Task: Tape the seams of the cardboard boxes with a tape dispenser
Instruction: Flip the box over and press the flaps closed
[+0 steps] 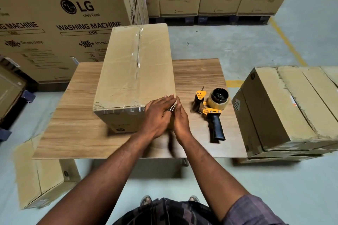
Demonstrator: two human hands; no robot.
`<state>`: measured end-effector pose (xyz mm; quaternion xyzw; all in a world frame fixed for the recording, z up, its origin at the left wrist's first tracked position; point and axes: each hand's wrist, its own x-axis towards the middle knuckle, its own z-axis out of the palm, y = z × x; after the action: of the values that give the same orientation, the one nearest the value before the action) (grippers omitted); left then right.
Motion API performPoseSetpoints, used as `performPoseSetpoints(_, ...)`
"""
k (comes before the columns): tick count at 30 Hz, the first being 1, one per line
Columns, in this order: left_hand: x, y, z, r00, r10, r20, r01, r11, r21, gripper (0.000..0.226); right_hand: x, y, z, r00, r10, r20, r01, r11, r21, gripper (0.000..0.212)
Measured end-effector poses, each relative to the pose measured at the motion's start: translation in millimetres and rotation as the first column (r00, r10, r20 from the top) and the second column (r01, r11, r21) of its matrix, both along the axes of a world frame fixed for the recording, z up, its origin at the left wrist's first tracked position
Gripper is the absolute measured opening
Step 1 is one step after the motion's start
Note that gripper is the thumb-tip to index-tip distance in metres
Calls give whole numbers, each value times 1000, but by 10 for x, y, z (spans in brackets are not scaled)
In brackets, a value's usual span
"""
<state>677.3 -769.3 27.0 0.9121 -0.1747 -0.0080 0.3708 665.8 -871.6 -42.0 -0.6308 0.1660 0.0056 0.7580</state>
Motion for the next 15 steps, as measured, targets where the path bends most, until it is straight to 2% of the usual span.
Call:
performPoseSetpoints(4,4,21,13,999,-5,-40,4,999,-36,64,-14,24,-42,999,2,51,2,997,-73,96)
performPoseSetpoints(8,38,26,-36,999,-8,-49,6,999,-34,58,-87,21,23,997,41,71,-25,976,-218,57)
performPoseSetpoints(9,56,34,-55,999,-7,-40,5,999,-33,55,-92,0,7,995,49,89,-24,963,-270,54)
performPoseSetpoints(12,156,76,-83,1000,-2,-11,2,1000,-10,43,-70,-99,-31,992,83,90,-43,924,-379,55)
performPoseSetpoints(15,269,123,-19,999,-43,18,43,999,-1,37,-62,-265,-85,973,220,66,-154,840,-521,66)
